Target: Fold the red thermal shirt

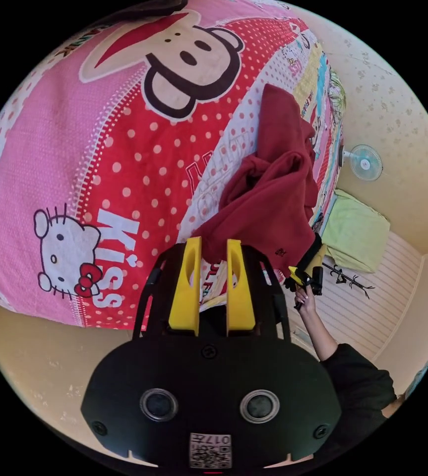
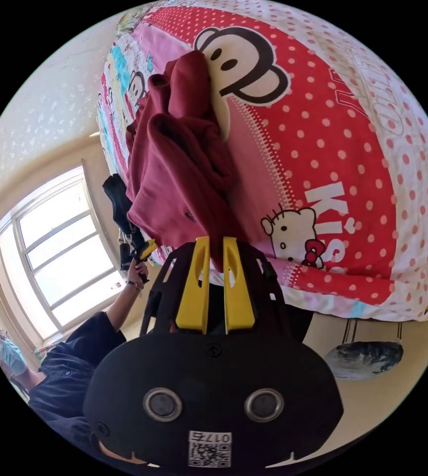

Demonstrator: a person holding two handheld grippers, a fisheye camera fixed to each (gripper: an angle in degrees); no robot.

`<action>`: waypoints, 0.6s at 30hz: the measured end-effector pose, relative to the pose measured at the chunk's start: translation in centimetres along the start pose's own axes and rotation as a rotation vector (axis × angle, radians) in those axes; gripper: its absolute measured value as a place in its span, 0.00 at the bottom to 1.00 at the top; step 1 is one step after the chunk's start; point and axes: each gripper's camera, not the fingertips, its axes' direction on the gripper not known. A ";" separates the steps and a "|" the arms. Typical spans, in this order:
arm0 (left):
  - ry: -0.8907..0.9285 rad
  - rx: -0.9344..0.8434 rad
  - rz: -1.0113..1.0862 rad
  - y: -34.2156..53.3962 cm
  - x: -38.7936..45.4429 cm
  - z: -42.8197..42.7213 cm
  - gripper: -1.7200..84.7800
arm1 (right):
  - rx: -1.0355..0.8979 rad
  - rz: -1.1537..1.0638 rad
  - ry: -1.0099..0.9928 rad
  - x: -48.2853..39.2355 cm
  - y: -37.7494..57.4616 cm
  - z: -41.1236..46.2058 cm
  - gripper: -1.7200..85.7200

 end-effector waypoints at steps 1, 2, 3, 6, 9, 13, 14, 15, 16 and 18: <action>-0.005 -0.005 0.007 0.1 0.3 -0.6 0.13 | -0.012 -0.014 0.003 -0.3 0.2 -0.1 0.09; -0.008 0.002 0.011 0.2 0.4 -1.0 0.13 | -0.001 -0.030 0.005 -0.7 0.5 -0.5 0.10; -0.012 0.040 0.034 0.5 1.0 -2.2 0.15 | 0.008 -0.038 0.009 -0.9 0.7 -0.8 0.11; -0.031 0.122 0.099 1.6 2.4 -4.9 0.19 | 0.085 -0.035 0.047 -1.7 1.5 -2.8 0.16; -0.117 0.100 0.154 1.8 3.3 -5.7 0.21 | 0.120 -0.048 0.123 -2.7 1.7 -4.1 0.19; -0.203 -0.020 0.169 0.7 3.4 -3.7 0.21 | -0.013 -0.041 0.189 -2.8 0.1 -2.3 0.20; -0.215 -0.013 0.161 0.7 3.4 -3.7 0.20 | -0.067 -0.042 0.217 -2.8 -0.3 -1.3 0.19; -0.243 0.007 0.137 0.9 3.4 -3.7 0.19 | -0.091 -0.038 0.246 -2.9 -0.4 -0.9 0.17; -0.255 0.024 0.117 1.1 3.3 -3.9 0.17 | -0.115 -0.025 0.327 -3.0 -0.4 -0.4 0.13; -0.232 0.039 0.076 1.6 3.0 -4.5 0.13 | -0.109 -0.054 0.393 -3.8 0.0 -0.4 0.09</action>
